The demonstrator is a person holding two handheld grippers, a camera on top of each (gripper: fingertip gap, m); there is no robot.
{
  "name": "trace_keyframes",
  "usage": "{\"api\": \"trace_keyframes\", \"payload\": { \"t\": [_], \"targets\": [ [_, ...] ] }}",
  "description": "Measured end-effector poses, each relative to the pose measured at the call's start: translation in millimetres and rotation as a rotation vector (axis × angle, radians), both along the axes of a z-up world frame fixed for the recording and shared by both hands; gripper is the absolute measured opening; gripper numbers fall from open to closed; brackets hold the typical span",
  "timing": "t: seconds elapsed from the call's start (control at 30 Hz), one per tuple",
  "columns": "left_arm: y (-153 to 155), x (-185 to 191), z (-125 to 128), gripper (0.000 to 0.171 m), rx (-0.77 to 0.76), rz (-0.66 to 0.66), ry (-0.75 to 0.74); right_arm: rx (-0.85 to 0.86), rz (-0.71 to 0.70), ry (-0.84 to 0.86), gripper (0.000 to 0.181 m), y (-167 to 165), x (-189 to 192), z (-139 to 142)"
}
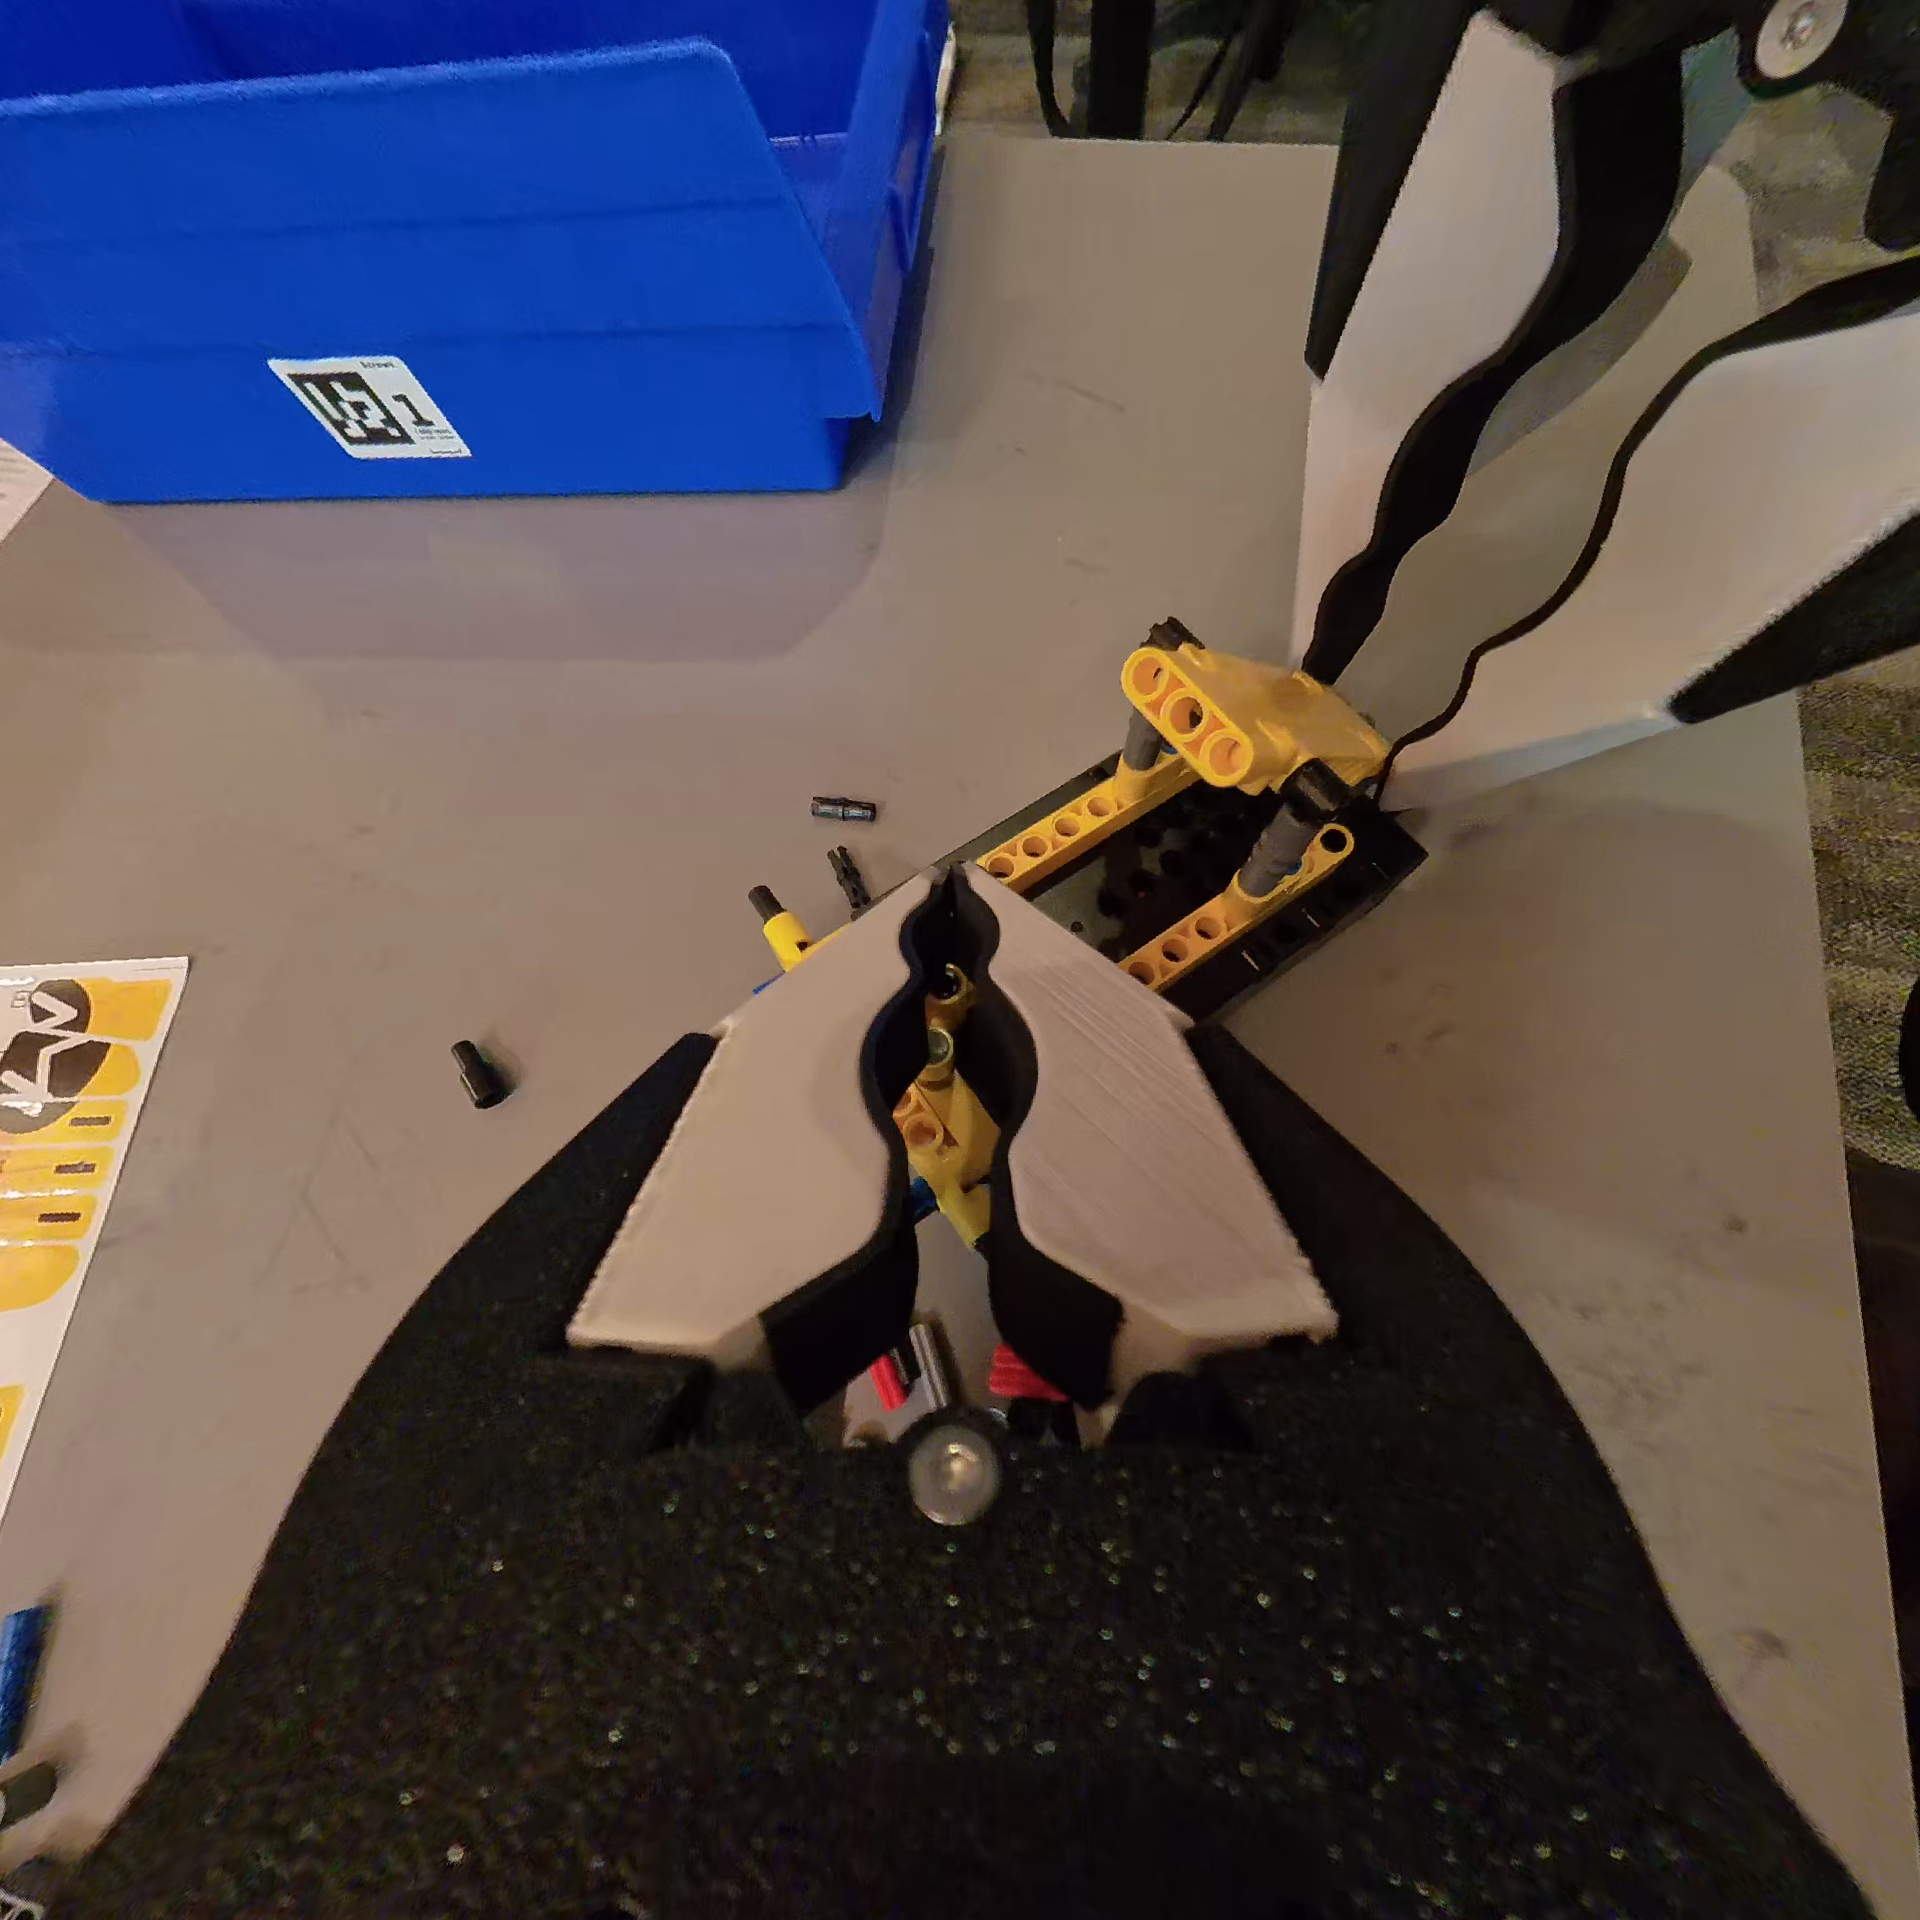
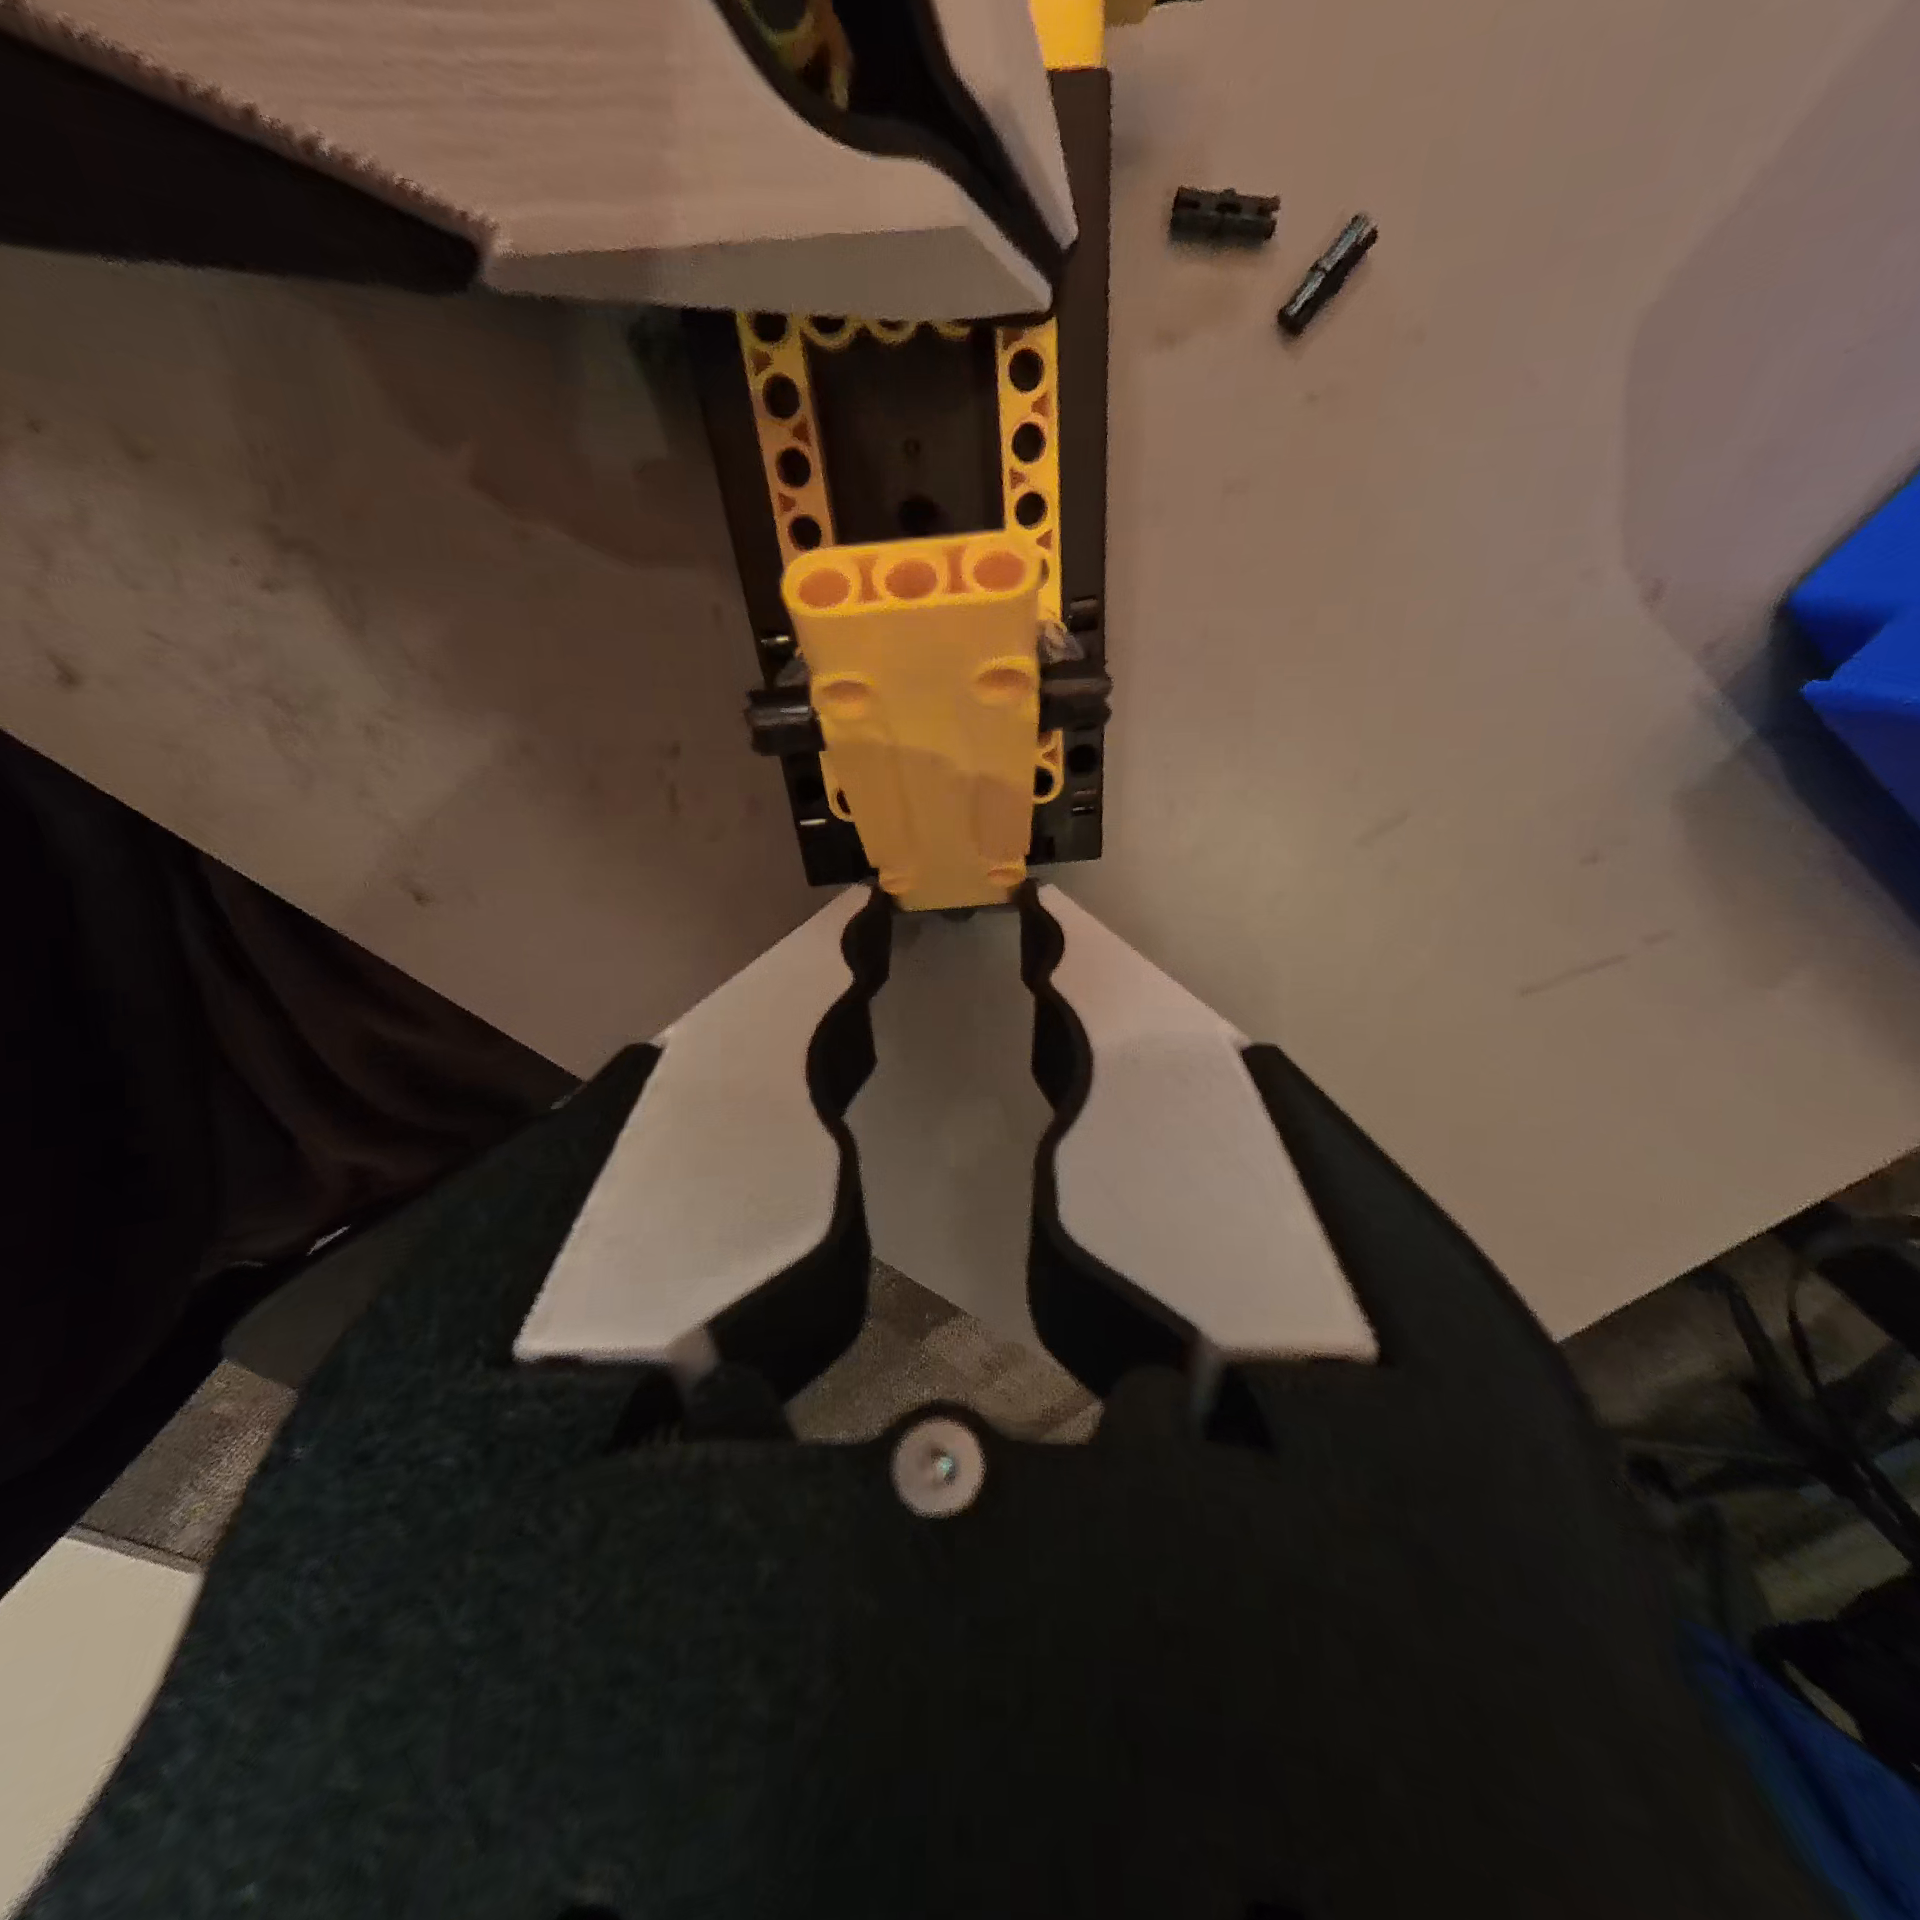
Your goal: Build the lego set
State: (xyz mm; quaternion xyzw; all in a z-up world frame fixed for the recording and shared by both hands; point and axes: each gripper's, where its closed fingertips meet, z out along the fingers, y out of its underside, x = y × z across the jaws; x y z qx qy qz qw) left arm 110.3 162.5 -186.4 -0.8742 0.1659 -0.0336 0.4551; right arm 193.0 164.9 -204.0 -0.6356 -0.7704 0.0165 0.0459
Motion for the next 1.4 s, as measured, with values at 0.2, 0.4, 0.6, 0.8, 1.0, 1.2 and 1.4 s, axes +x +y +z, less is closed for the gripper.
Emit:
{"api": "trace_keyframes", "payload": {
  "t": [0.2,0.4,0.6,0.8,1.0,1.2,1.4],
  "targets": [
    [-0.4,-0.2,-0.3,0.0,0.0,-0.003,0.043,-0.012,0.006,0.073,0.023,-0.2,-1.1,0.2],
    [0.5,-1.8,-0.5,0.0,0.008,0.0,0.061,-0.05,-0.008,0.205,0.023,-1.8,-4.3,0.8],
    [2.1,-2.5,-0.1,0.0,0.015,0.003,0.065,-0.078,-0.043,0.213,0.023,-2.8,-5.0,-0.3],
    [3.4,-4.3,0.0,0.0,0.015,0.008,0.076,-0.062,-0.062,0.087,0.023,-2.8,-5.5,-1.1],
    [4.0,-5.7,-0.1,0.0,0.018,0.012,0.074,-0.051,-0.074,0.002,0.023,-3.0,-6.1,-1.5],
    [4.3,-5.8,0.0,0.0,0.016,0.01,0.076,-0.039,-0.078,-0.058,0.023,-3.1,-5.6,-1.7],
    [4.3,-5.8,0.0,0.0,0.015,0.009,0.079,-0.011,-0.08,-0.127,0.022,-3.1,-5.4,-1.8]
  ]
}}
